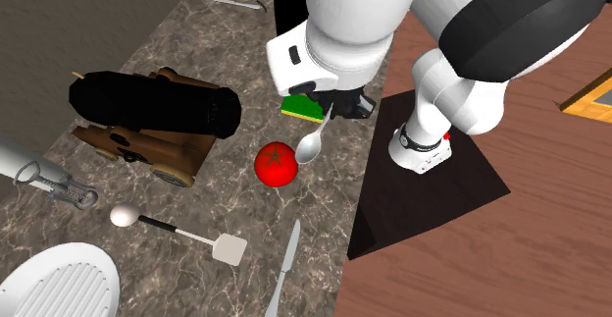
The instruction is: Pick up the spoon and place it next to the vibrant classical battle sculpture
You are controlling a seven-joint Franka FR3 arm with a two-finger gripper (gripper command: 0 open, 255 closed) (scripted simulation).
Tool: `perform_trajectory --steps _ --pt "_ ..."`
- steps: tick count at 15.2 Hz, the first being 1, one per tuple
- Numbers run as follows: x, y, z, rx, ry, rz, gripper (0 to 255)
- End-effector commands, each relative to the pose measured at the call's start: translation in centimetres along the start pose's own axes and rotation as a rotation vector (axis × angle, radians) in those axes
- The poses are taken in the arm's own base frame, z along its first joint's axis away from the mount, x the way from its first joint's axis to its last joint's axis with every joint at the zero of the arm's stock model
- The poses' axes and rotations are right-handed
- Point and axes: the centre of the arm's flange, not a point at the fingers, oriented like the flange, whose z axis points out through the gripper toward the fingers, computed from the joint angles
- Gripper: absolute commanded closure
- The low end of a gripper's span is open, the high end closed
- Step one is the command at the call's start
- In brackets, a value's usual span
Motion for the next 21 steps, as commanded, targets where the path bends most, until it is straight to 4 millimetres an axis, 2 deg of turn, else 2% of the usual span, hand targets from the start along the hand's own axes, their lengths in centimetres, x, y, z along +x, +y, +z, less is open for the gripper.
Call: perform_trajectory --steps 1,16,21 --pt "-0.2 0.2 -1.0 0.0 0.0 0.0 255" --pt "-1.9 1.1 -8.4 0.0 0.0 0.0 255" --pt "-8.3 1.6 -6.9 0.0 0.0 0.0 255"
